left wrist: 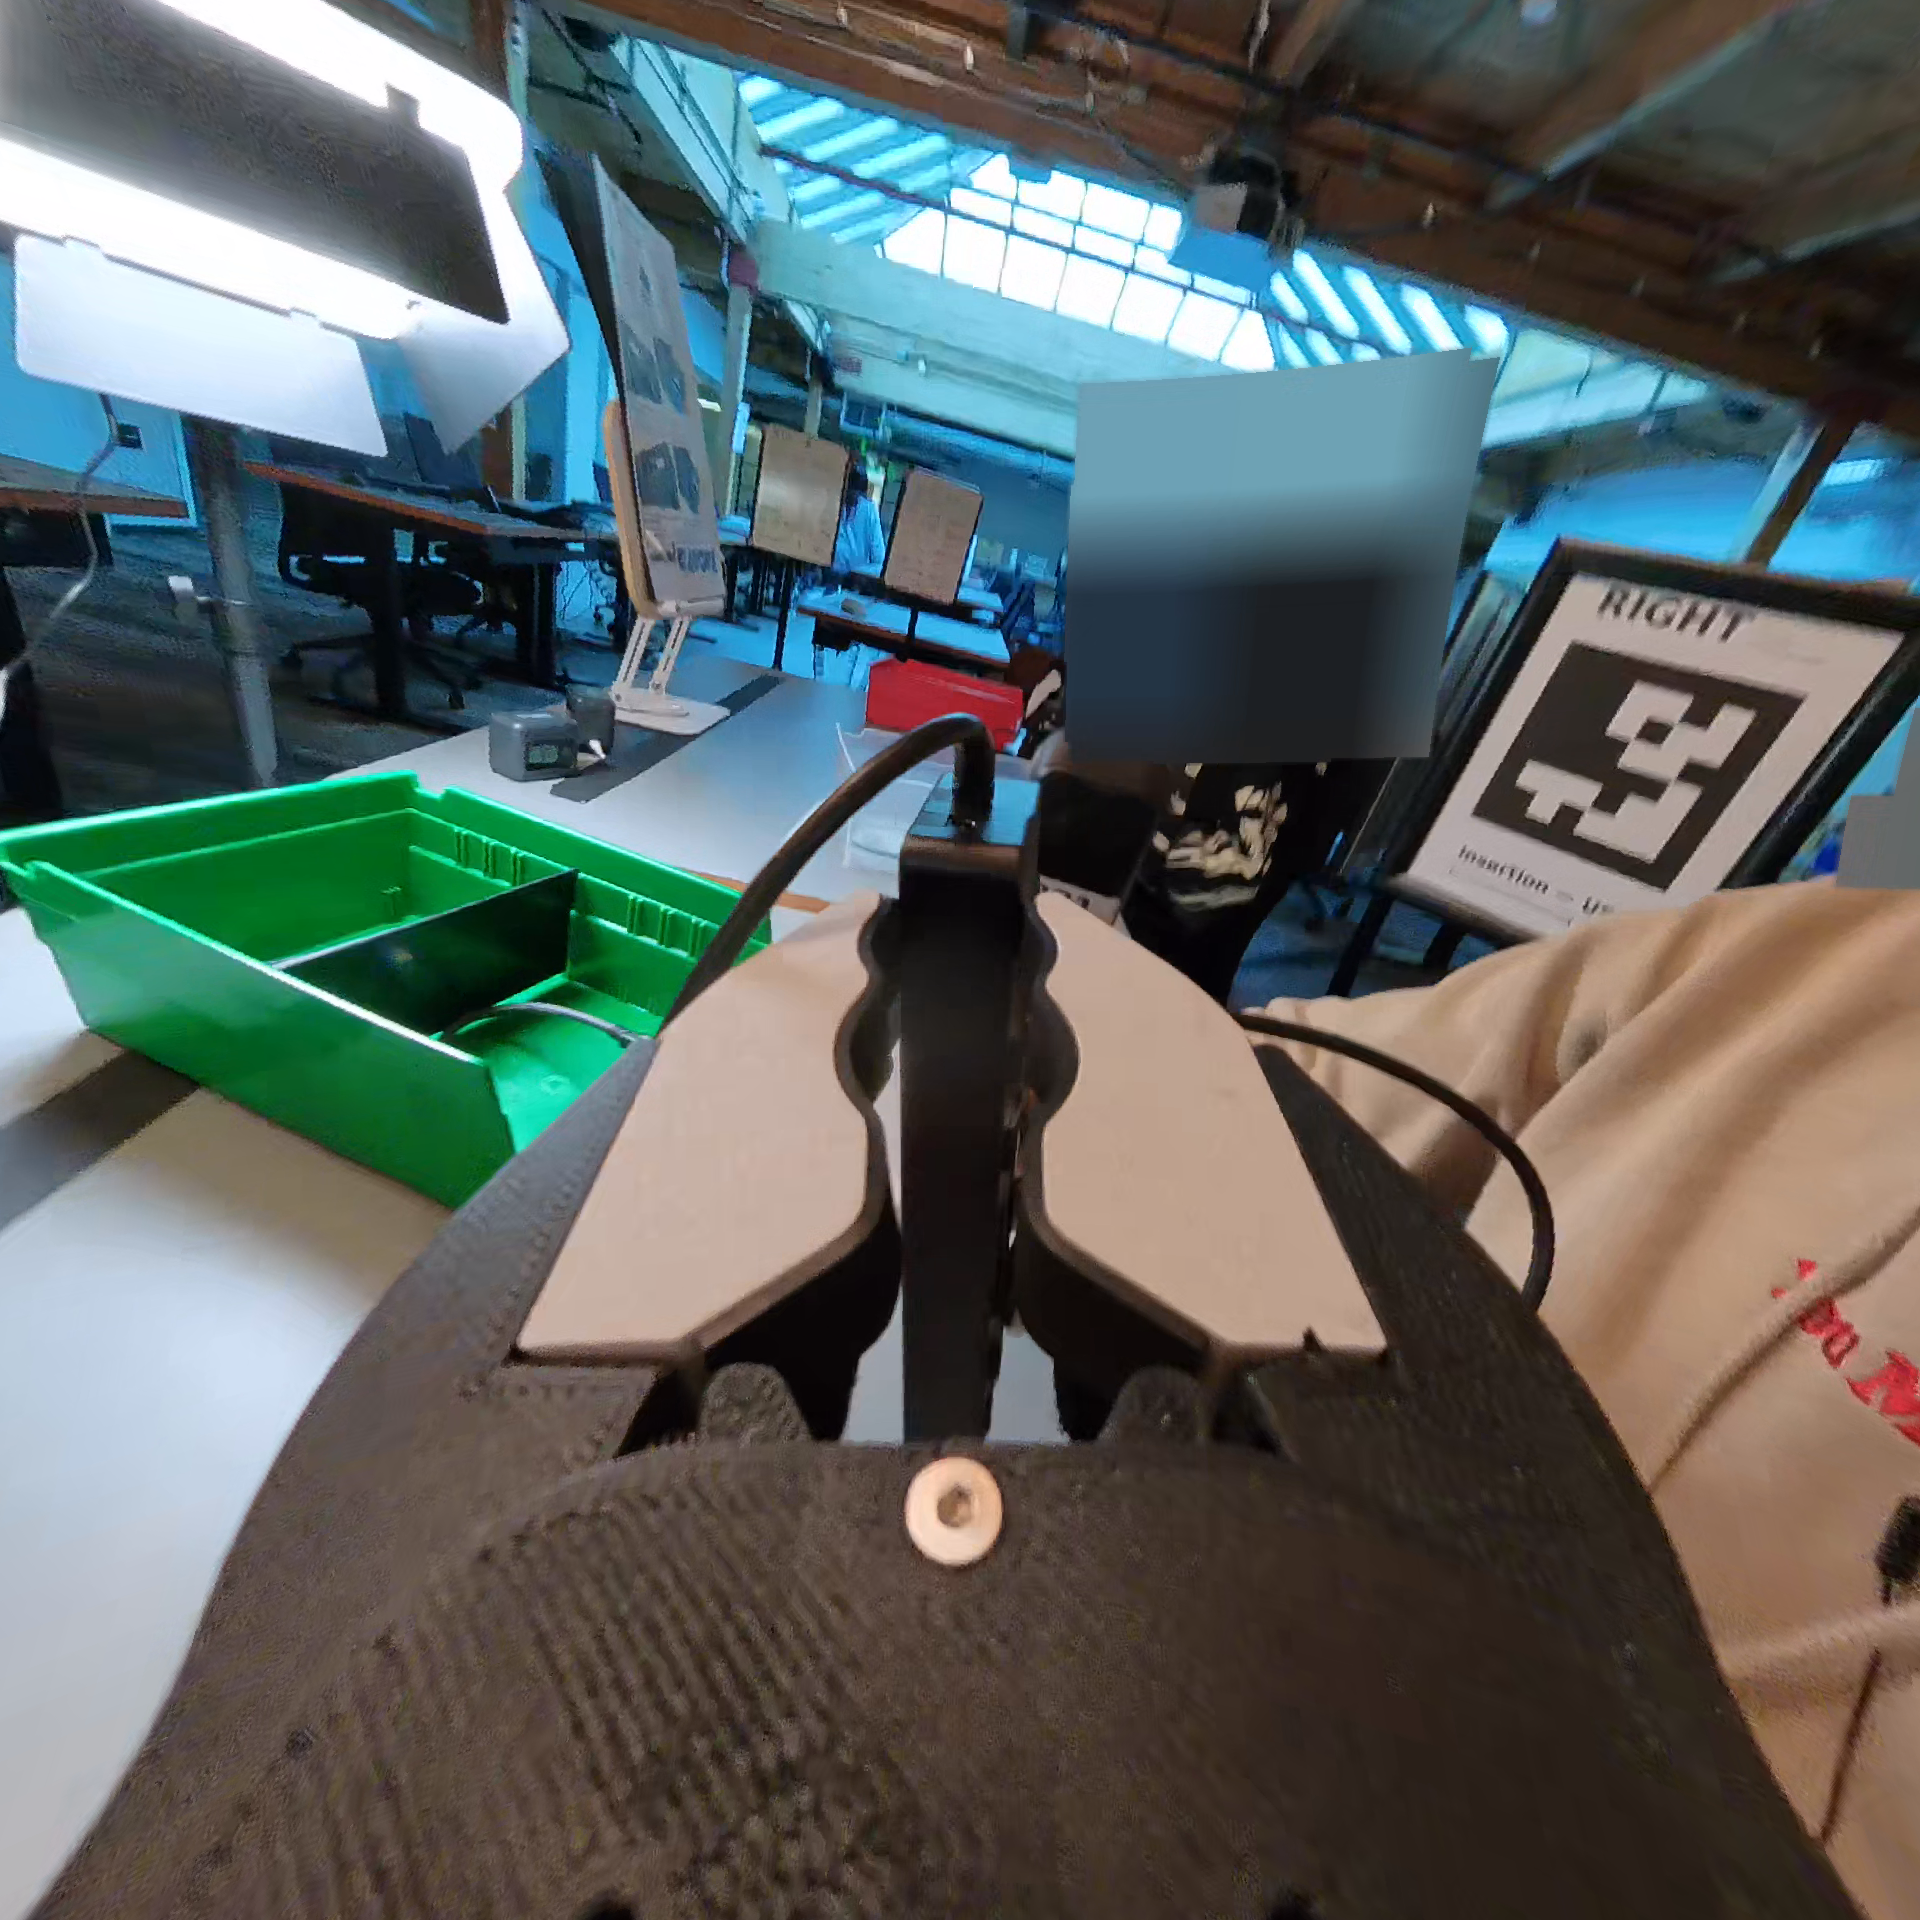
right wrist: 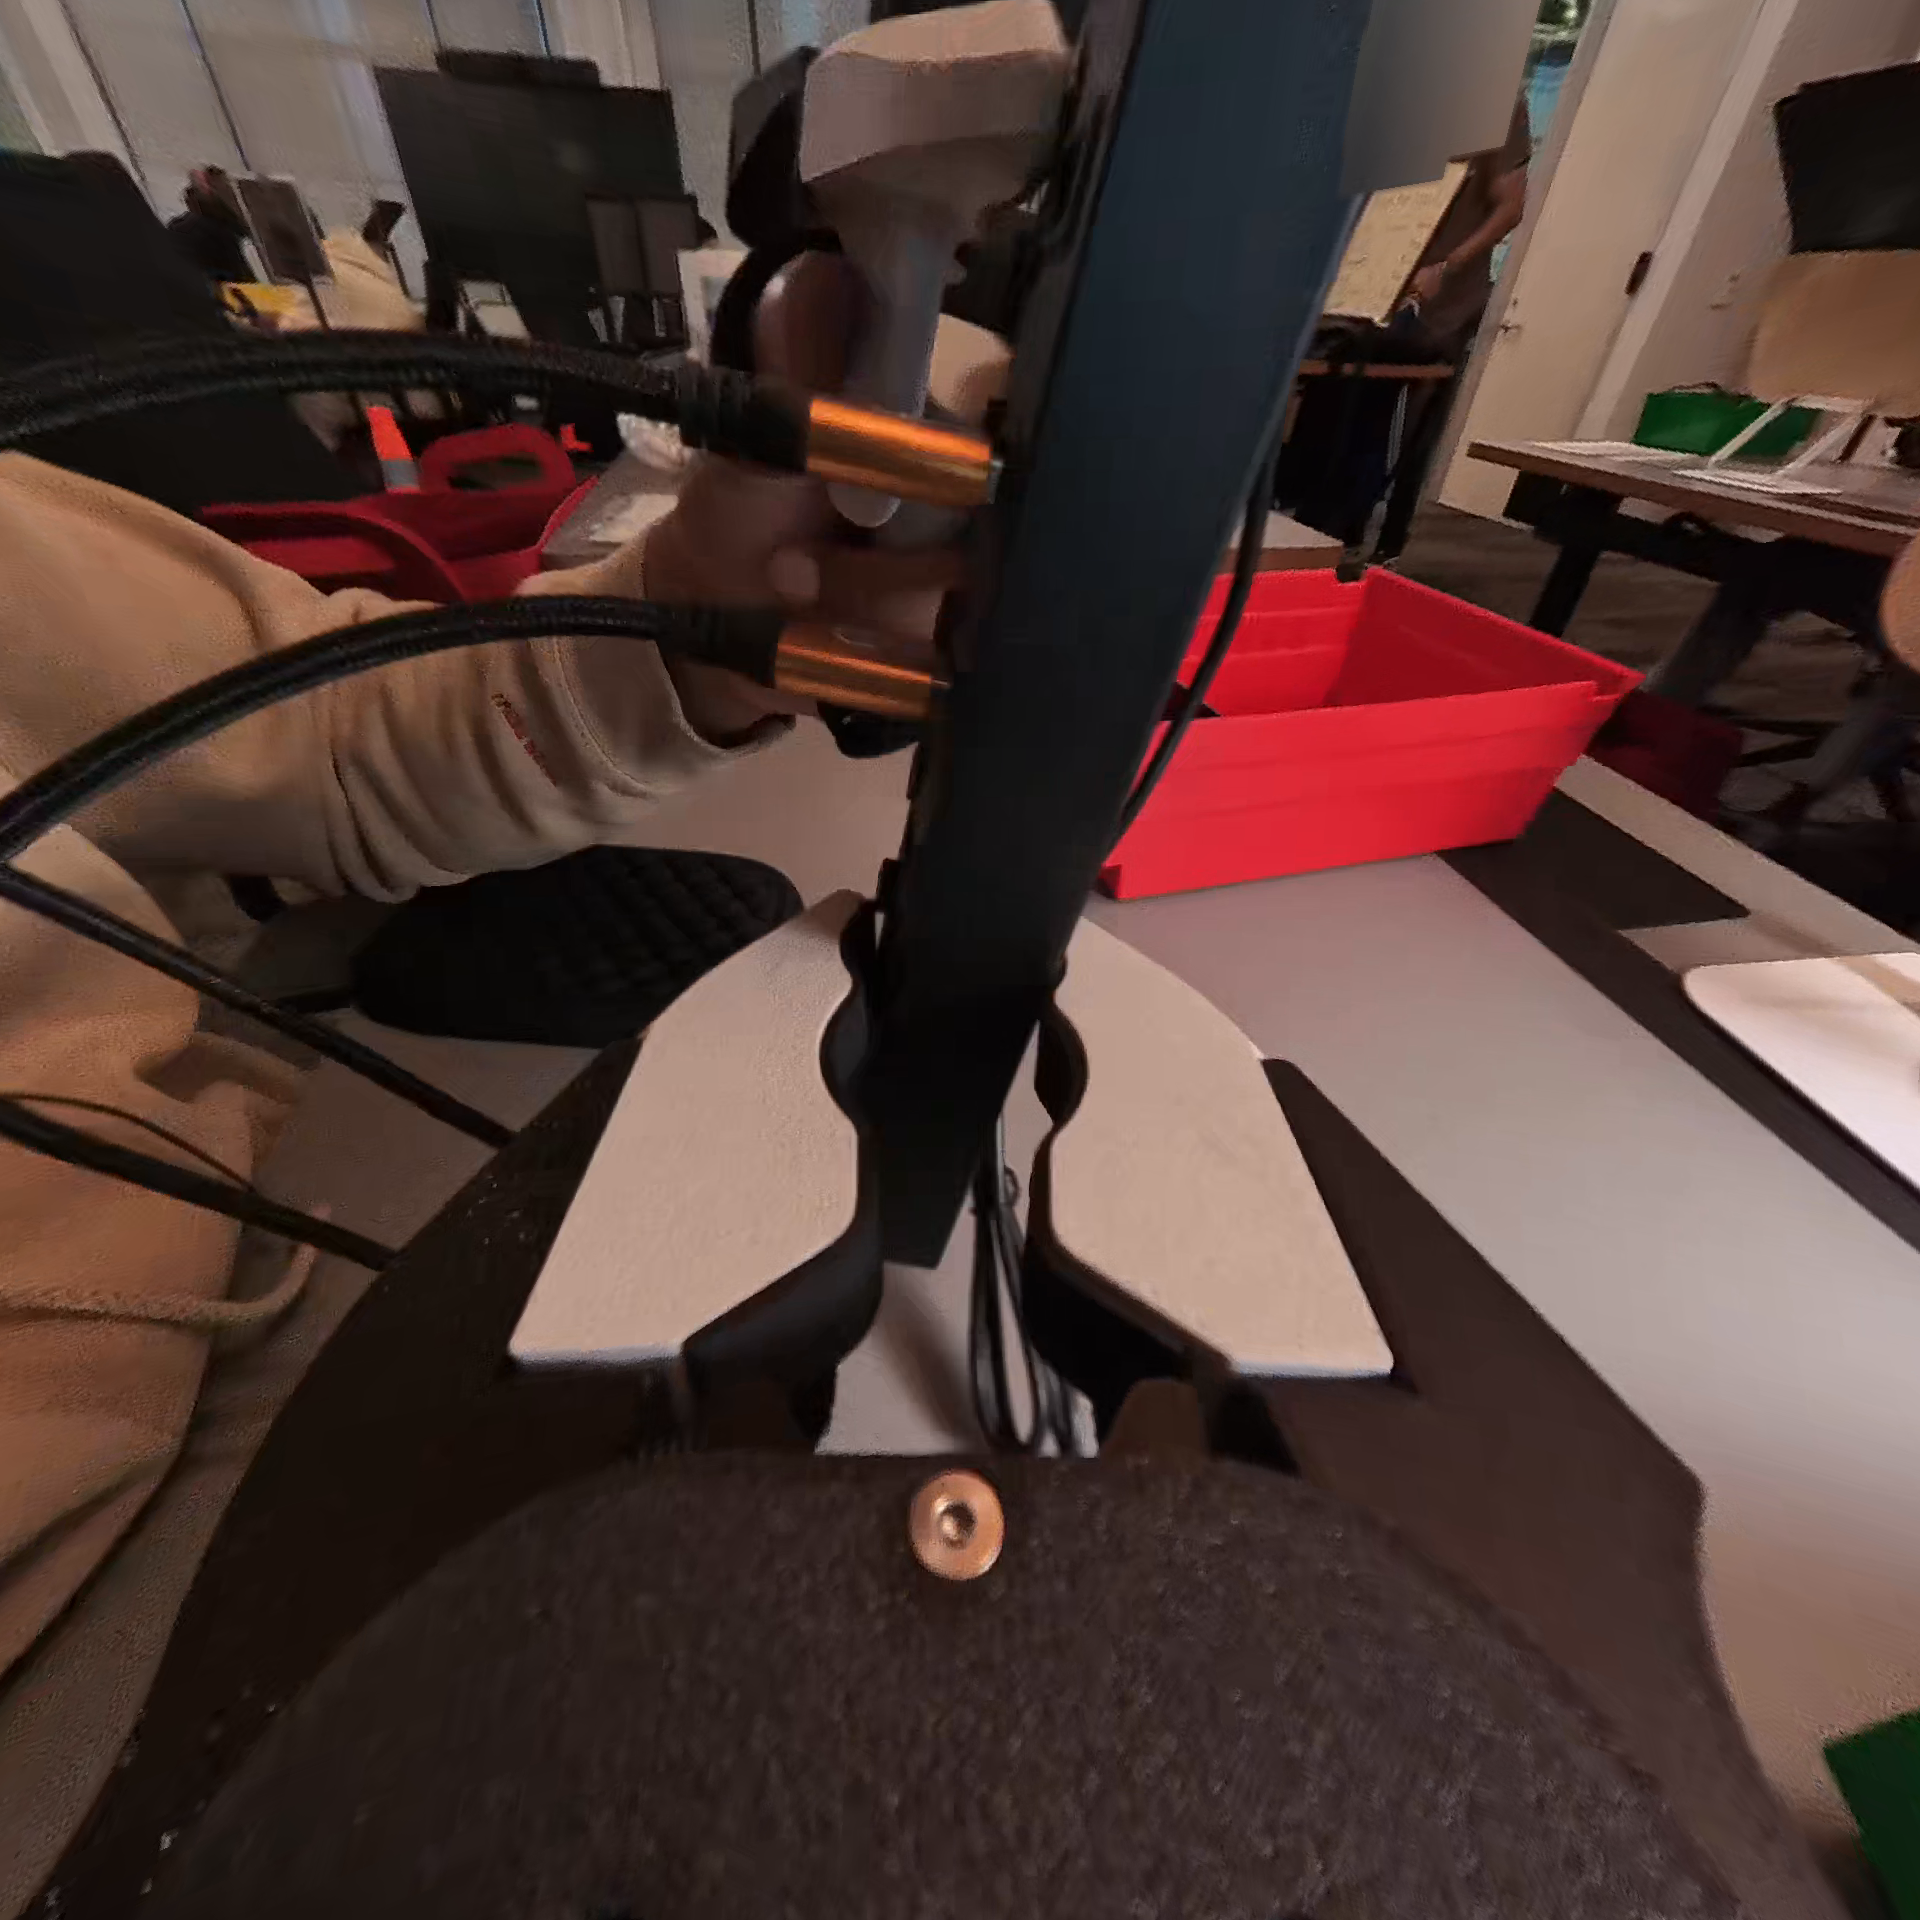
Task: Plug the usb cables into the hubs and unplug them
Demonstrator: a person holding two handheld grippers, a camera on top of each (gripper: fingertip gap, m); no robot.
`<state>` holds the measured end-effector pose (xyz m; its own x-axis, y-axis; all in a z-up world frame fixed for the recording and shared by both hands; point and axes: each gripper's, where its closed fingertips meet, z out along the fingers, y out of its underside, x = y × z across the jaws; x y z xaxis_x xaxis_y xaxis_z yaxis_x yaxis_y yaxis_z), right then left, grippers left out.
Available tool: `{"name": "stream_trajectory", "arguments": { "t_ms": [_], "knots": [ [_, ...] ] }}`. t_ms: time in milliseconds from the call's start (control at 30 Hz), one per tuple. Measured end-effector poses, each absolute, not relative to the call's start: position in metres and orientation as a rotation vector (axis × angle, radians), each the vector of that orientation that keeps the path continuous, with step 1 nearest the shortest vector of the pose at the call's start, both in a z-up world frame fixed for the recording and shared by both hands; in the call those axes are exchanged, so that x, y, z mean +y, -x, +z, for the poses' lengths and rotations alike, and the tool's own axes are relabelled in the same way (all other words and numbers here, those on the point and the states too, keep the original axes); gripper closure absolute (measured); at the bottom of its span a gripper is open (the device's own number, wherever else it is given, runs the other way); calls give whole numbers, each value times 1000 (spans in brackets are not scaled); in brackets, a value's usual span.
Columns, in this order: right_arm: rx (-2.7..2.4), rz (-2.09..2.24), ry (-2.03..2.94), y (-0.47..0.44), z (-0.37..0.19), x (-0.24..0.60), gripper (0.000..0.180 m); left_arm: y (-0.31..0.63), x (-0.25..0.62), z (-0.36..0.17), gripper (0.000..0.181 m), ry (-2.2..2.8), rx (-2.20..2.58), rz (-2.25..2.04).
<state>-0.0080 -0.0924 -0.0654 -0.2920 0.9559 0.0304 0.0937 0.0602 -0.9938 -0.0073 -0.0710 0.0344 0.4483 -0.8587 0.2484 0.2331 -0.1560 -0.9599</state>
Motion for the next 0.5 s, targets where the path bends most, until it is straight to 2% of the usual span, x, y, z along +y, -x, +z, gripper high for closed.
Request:
{"name": "stream_trajectory", "arguments": {
  "t_ms": [200, 367, 500],
  "knots": [
    [-1559, 1782, 1076, -7, -68, -105, 154, 11, -84, 20, 157, 1316, 563, -1190],
    [-1529, 2234, 912, -29, -49, -123, 155, -12, -104, -12, 129, 1309, 706, -1268],
    [-1681, 2430, 791, -47, -55, -150, 155, -33, -116, -29, 117, 1297, 812, -1334]
  ]
}}
